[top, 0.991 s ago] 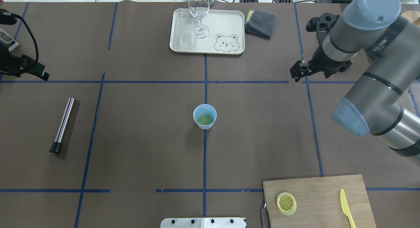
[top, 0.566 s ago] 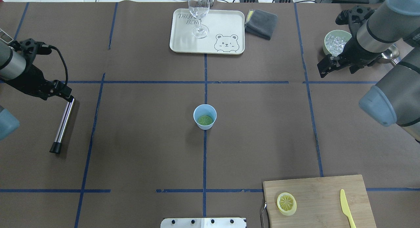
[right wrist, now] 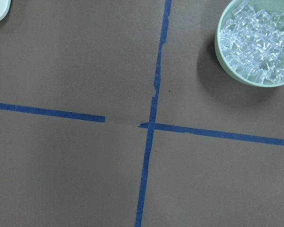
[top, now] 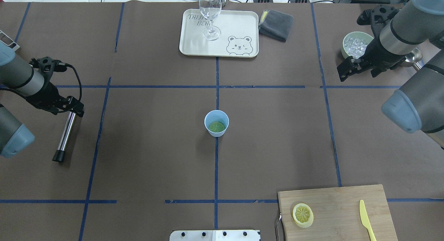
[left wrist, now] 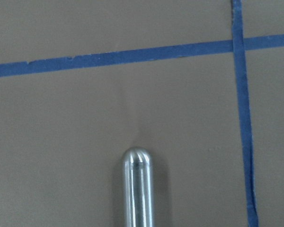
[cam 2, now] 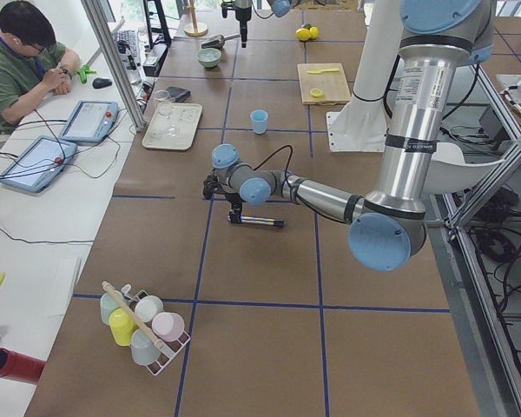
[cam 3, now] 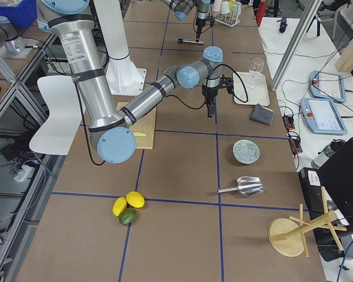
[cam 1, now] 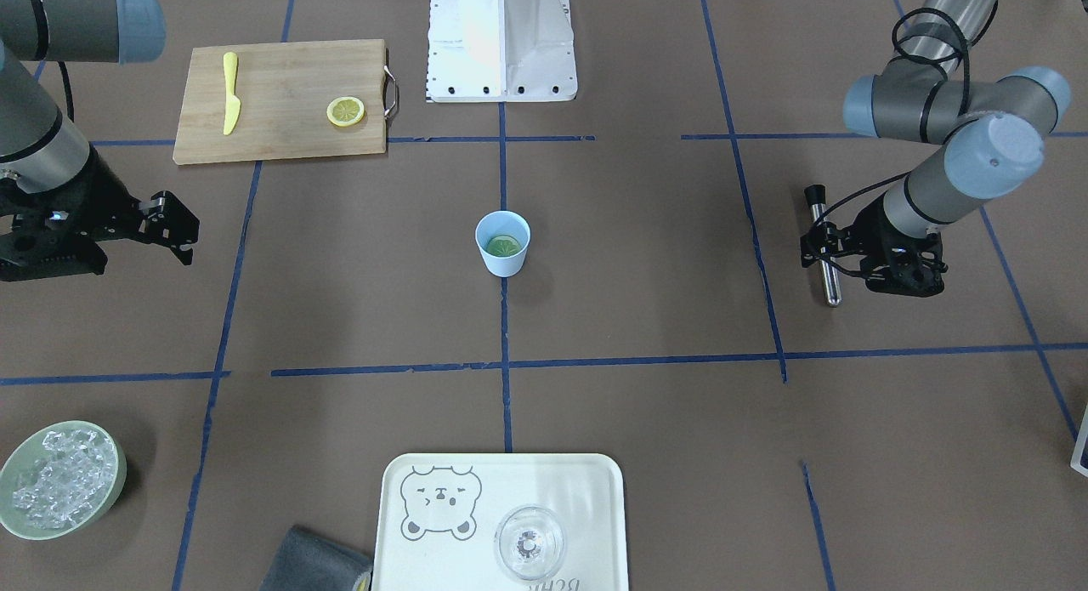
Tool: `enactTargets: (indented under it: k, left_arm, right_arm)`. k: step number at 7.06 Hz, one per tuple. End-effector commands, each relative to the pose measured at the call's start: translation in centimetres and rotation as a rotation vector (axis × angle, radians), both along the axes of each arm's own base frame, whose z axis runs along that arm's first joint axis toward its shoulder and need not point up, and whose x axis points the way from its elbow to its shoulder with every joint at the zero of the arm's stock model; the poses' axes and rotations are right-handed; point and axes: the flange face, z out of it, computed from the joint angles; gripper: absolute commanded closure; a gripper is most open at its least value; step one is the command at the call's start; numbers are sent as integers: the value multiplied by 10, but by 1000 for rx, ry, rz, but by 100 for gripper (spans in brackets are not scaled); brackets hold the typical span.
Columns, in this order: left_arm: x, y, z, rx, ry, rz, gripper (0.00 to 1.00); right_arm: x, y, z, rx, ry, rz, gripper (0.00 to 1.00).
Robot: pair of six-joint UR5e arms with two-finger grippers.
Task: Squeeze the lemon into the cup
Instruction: 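Grasp the silver metal rod upright with the left gripper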
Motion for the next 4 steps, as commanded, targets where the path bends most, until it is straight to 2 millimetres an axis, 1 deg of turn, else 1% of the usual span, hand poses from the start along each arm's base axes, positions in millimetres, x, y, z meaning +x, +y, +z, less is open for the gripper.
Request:
enactTargets:
  k: [1, 4]
  left_arm:
    - [9, 0, 9, -8, -17, 7, 0]
    - [12, 1, 11, -10, -20, 14, 0]
  right_arm:
    - [1, 1, -1, 1, -1, 1, 0]
    - [1, 1, -1, 2, 0, 2, 0]
